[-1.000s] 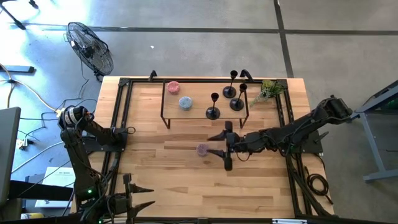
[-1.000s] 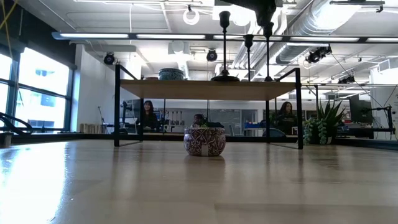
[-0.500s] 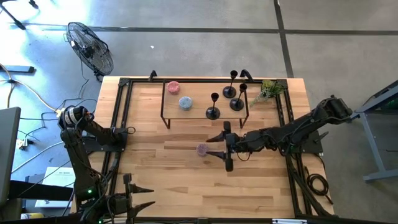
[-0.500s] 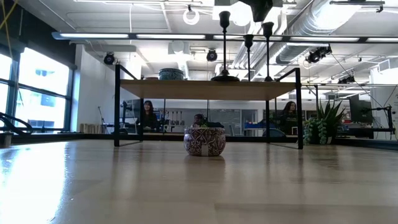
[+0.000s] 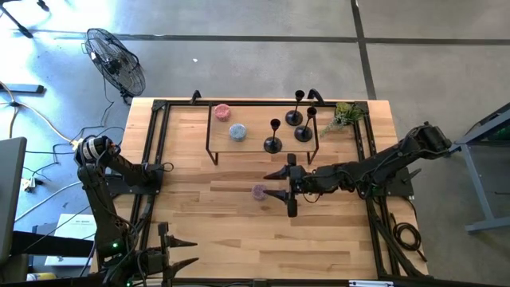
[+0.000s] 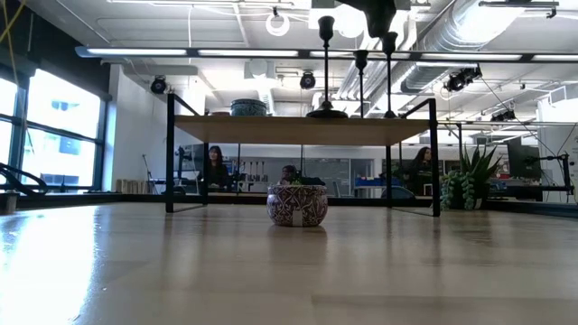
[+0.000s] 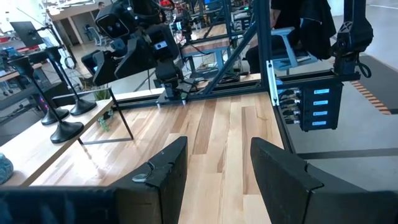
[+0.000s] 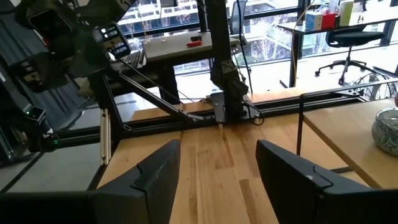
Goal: Pick & Place candle stick holders
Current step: Put the red patterned scented candle on the shelf
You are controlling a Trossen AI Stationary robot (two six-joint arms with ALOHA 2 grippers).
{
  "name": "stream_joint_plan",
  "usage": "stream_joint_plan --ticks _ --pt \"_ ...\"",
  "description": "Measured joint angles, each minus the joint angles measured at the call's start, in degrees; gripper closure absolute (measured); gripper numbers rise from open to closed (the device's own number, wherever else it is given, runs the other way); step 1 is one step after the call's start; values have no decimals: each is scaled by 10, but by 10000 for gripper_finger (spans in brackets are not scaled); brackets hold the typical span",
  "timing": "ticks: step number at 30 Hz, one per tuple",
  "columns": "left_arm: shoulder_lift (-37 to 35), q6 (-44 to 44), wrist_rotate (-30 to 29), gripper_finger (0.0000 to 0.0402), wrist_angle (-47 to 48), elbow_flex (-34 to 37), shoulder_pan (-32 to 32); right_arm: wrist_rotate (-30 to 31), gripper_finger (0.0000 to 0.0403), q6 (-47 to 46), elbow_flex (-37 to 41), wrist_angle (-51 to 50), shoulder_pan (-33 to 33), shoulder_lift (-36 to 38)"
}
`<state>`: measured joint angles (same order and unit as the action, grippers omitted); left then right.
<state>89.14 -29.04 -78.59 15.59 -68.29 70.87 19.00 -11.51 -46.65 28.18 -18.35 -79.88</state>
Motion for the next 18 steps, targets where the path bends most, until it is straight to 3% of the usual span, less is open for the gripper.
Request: stream_joint_plan --ticks 18 --pt "0 0 1 230 0 0 0 40 198 -28 0 -9 0 0"
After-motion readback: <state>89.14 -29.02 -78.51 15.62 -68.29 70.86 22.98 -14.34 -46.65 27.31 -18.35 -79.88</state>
